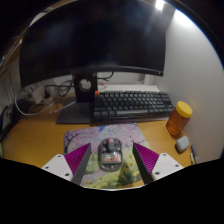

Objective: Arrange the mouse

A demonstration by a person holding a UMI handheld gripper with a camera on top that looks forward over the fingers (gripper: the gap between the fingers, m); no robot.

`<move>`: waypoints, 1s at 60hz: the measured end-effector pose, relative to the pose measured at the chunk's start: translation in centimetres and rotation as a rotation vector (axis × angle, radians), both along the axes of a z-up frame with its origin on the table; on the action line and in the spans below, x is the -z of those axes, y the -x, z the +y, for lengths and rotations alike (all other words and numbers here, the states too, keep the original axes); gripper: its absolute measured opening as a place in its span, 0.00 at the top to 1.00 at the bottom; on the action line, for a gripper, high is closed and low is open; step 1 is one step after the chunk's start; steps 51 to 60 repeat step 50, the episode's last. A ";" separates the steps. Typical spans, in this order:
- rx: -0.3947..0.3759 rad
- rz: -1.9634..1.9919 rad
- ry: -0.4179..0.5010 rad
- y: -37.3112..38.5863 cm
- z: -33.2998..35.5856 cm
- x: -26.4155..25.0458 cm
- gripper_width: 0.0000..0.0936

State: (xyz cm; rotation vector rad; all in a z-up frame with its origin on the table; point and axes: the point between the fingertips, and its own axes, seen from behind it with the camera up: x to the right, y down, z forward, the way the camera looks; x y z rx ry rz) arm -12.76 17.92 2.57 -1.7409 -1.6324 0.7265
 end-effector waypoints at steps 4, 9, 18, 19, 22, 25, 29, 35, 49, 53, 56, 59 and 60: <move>0.011 -0.001 0.032 -2.1 -1.3 -2.6 0.08; -0.005 -0.019 0.059 -5.7 -3.5 -6.3 0.08; -0.041 -0.020 0.045 -11.1 -6.5 -11.4 0.09; -0.046 -0.024 0.044 -11.6 -6.9 -11.8 0.09; -0.057 -0.036 0.048 -12.9 -7.9 -12.4 0.09; -0.072 -0.047 0.054 -13.9 -8.9 -12.9 0.09; -0.083 -0.054 0.057 -14.7 -9.7 -13.2 0.09; -0.086 -0.046 0.061 -14.8 -10.5 -13.8 0.09; -0.085 -0.073 0.038 -14.7 -11.0 -13.3 0.09; -0.085 -0.073 0.038 -14.6 -11.1 -13.2 0.09; -0.085 -0.073 0.038 -14.6 -11.1 -13.2 0.09; -0.085 -0.073 0.038 -14.6 -11.1 -13.2 0.09; -0.085 -0.073 0.038 -14.6 -11.1 -13.2 0.09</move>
